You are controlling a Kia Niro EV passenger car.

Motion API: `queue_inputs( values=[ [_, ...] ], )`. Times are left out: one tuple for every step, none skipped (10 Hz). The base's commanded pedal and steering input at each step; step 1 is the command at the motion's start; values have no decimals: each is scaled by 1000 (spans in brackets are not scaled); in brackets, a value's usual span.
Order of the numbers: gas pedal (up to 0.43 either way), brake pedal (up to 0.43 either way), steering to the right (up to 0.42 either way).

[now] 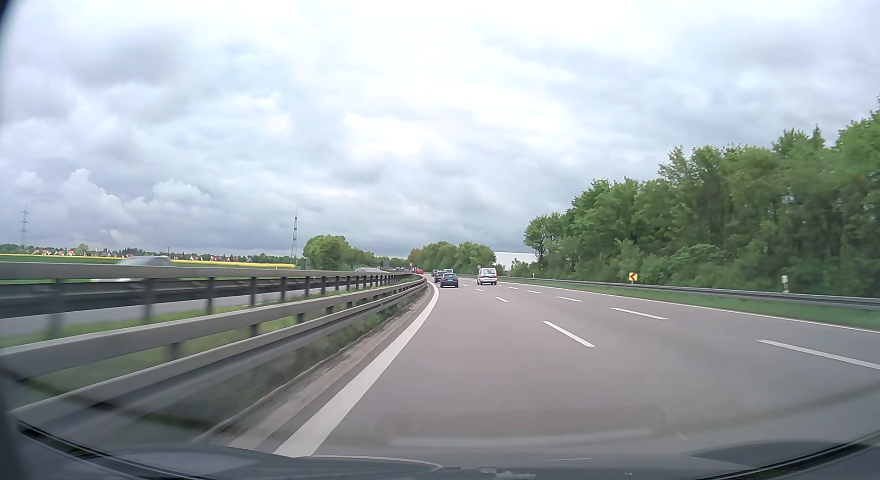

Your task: Follow the waypoints while adhering to traffic rules and regulations

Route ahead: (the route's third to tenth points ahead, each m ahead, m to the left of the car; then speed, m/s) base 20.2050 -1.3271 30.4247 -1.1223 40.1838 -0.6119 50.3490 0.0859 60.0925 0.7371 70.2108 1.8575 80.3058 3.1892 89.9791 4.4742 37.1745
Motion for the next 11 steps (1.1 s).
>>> queue_inputs(
  values=[
    [441, 12, -12],
    [441, 12, -12],
    [441, 12, -12],
    [441, 12, -12],
    [441, 12, -12],
    [441, 12, -12],
    [441, 6, -12],
    [441, 12, -12],
    [441, 12, -12],
    [441, 12, -12],
    [429, 12, -12]
  ],
)
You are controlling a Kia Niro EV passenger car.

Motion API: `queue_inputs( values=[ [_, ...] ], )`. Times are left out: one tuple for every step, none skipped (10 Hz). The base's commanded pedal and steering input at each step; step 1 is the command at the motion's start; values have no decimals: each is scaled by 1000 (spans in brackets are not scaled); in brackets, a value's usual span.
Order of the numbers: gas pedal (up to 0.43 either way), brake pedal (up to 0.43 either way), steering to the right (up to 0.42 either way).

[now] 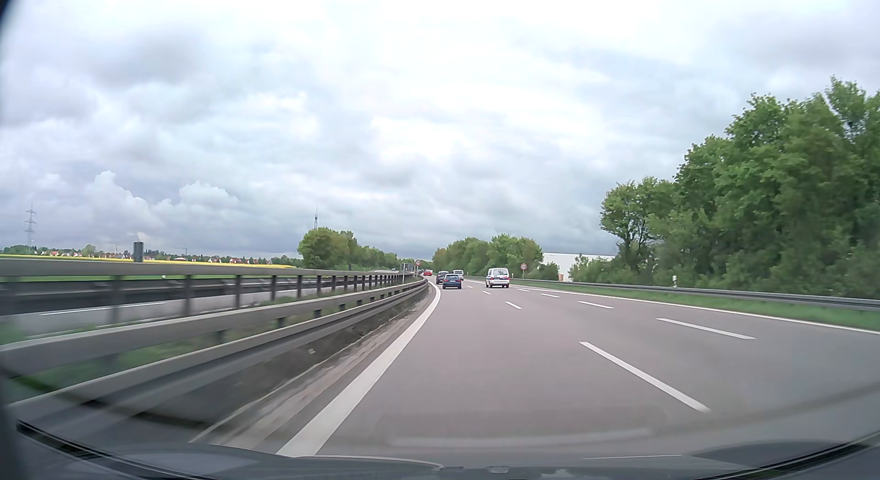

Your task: Follow the waypoints while adhering to traffic rules and regulations

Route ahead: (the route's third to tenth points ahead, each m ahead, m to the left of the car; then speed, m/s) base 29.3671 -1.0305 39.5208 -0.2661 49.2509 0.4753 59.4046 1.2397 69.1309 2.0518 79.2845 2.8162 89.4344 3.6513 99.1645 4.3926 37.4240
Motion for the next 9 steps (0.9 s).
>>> queue_inputs(
  values=[
    [350, 12, -12],
    [287, 12, -11],
    [260, 12, -10],
    [228, 12, -10],
    [228, 12, -9],
    [228, 12, -9],
    [209, 12, -8],
    [177, 12, -8],
    [150, 6, -9]
  ],
)
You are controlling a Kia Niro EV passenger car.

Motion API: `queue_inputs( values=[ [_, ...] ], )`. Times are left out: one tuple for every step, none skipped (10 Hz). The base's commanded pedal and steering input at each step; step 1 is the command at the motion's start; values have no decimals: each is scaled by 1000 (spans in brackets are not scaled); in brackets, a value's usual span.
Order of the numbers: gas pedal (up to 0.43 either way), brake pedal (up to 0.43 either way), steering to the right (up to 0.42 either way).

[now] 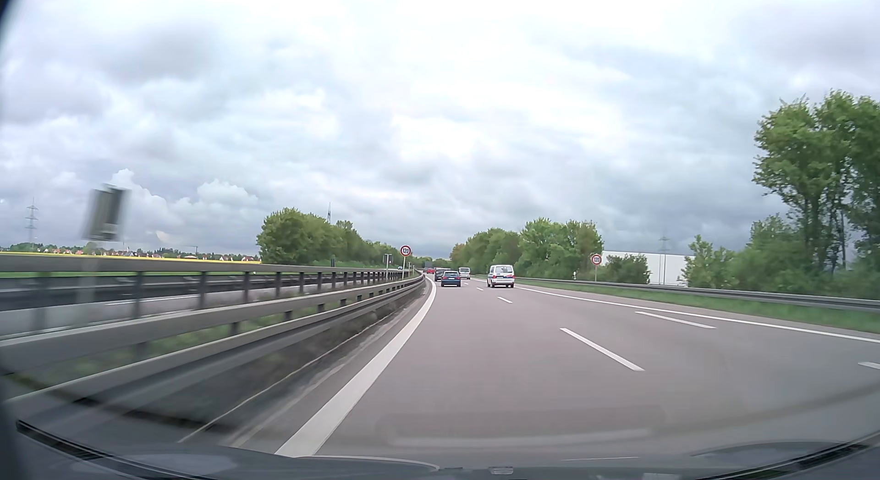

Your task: Follow the waypoints while adhering to traffic rules and regulations

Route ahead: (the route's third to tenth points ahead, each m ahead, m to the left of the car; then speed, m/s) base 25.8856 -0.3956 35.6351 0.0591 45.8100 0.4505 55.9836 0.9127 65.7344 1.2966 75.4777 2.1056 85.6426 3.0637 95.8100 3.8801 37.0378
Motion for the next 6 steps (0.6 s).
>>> queue_inputs(
  values=[
    [138, 12, -9],
    [98, 12, -9],
    [79, 12, -9],
    [20, 12, -9],
    [0, 6, -9],
    [0, 6, -9]
  ],
)
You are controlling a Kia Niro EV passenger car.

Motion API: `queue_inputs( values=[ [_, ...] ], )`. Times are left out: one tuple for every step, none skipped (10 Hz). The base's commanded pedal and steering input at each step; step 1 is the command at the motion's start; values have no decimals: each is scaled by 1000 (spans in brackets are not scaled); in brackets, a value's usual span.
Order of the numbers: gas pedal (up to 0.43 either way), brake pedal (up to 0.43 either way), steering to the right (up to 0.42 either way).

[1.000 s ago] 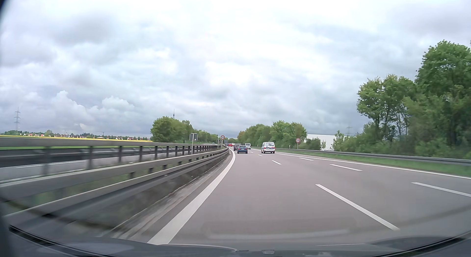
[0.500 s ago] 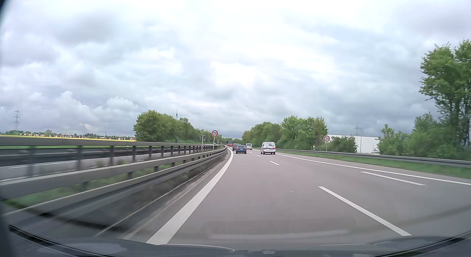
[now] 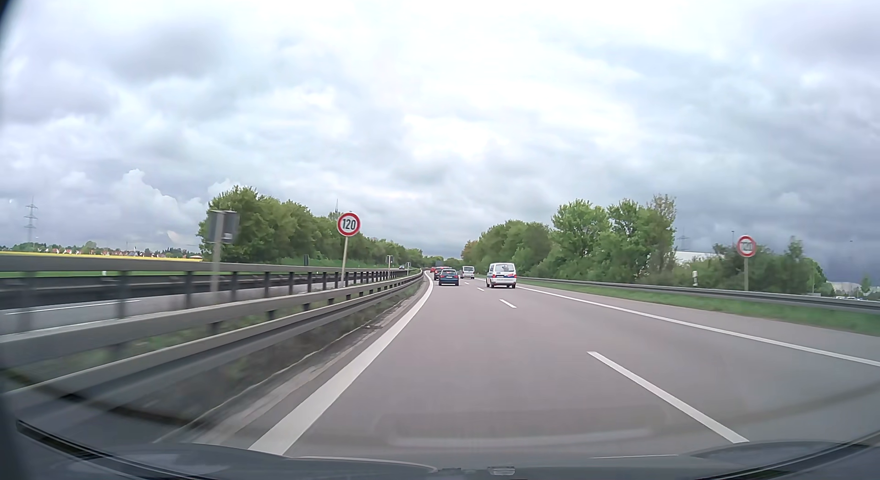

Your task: Follow the waypoints while adhering to traffic rules and regulations

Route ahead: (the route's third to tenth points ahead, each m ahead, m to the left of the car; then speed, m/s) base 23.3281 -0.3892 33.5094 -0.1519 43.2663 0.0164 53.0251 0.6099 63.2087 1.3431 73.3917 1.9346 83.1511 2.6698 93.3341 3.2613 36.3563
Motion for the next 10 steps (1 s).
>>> queue_inputs(
  values=[
    [0, 6, -9],
    [0, 12, -9],
    [0, 12, -12],
    [0, 6, -13],
    [0, 12, -13],
    [0, 12, -12],
    [0, 6, -12],
    [0, 6, -11],
    [0, 12, -10],
    [0, 12, -10]
  ],
)
